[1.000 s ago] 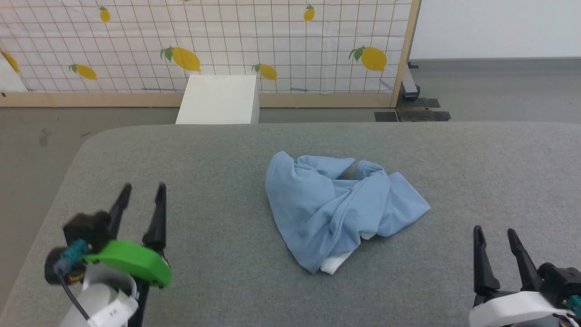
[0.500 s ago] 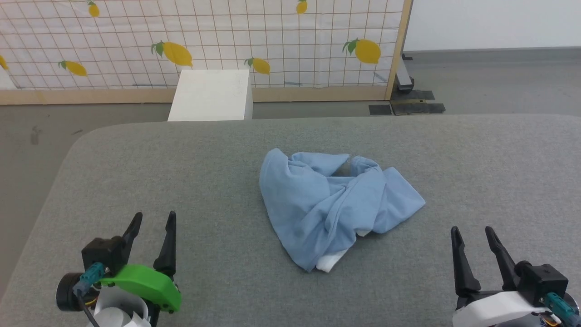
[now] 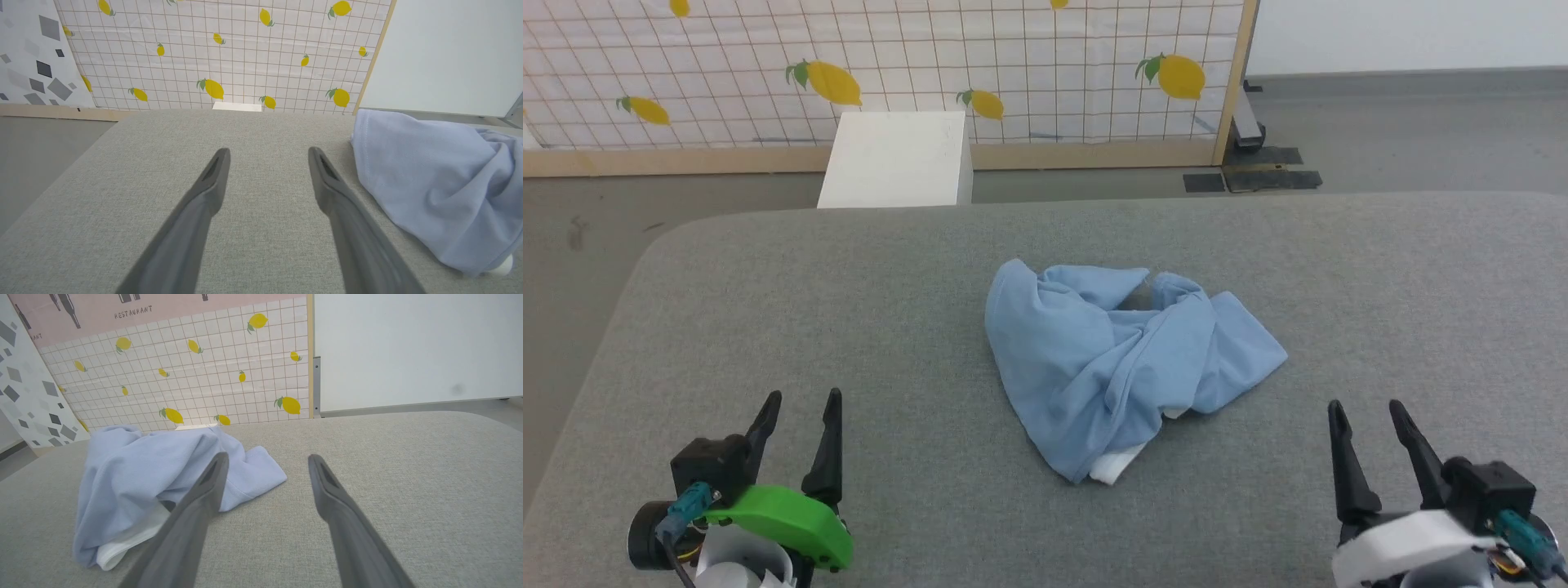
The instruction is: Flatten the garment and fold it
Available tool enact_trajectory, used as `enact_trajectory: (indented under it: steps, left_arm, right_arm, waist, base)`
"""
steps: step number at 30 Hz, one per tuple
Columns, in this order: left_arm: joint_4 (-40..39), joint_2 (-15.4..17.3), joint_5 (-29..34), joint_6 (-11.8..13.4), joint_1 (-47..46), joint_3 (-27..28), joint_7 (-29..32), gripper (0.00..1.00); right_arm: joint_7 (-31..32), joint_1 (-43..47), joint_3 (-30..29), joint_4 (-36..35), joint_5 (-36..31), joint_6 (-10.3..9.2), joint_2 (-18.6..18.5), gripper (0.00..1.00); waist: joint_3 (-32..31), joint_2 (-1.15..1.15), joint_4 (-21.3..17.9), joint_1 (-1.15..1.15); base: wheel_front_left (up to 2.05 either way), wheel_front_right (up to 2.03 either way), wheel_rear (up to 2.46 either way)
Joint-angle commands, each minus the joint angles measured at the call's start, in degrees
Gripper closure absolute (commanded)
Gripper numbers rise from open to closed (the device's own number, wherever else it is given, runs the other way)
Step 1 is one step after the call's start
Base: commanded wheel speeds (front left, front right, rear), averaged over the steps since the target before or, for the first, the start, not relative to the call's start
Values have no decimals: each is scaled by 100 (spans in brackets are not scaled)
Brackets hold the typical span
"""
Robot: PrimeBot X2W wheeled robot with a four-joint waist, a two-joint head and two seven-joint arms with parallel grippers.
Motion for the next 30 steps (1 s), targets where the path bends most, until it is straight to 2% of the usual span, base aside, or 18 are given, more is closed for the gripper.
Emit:
enact_trajectory:
  steps: [1,4,8,13,21,30]
  left_arm:
    - [-16,-19,23,-7,45,20,-42,0]
    - [-31,-18,-1,-29,-1,31,-42,0]
    - [-73,-9,-49,-82,-110,42,-16,0]
    - [-166,30,-127,-183,-300,63,23,0]
    - [-186,101,-230,-395,-661,111,20,0]
    - [-32,102,-310,-616,-972,91,1,0]
  right_arm:
    - [87,-185,30,31,-8,-9,1,0]
    - [436,-495,65,108,-8,-9,1,0]
    - [1196,-1198,41,253,-198,-9,1,0]
    - [2577,-2329,-11,540,-562,-9,-17,0]
    - [4533,-3669,111,1240,-1012,-9,-549,0]
    - [5794,-4274,790,1805,-1034,-9,-666,0]
  waist:
    - [76,20,8,0]
    - [226,20,2,0]
    - [517,20,46,0]
    - [1022,20,213,0]
    - [1795,20,580,0]
    - [2355,20,695,0]
  base:
    - [0,0,0]
    - [0,0,0]
    - [0,0,0]
    - [0,0,0]
    - [0,0,0]
    - [0,0,0]
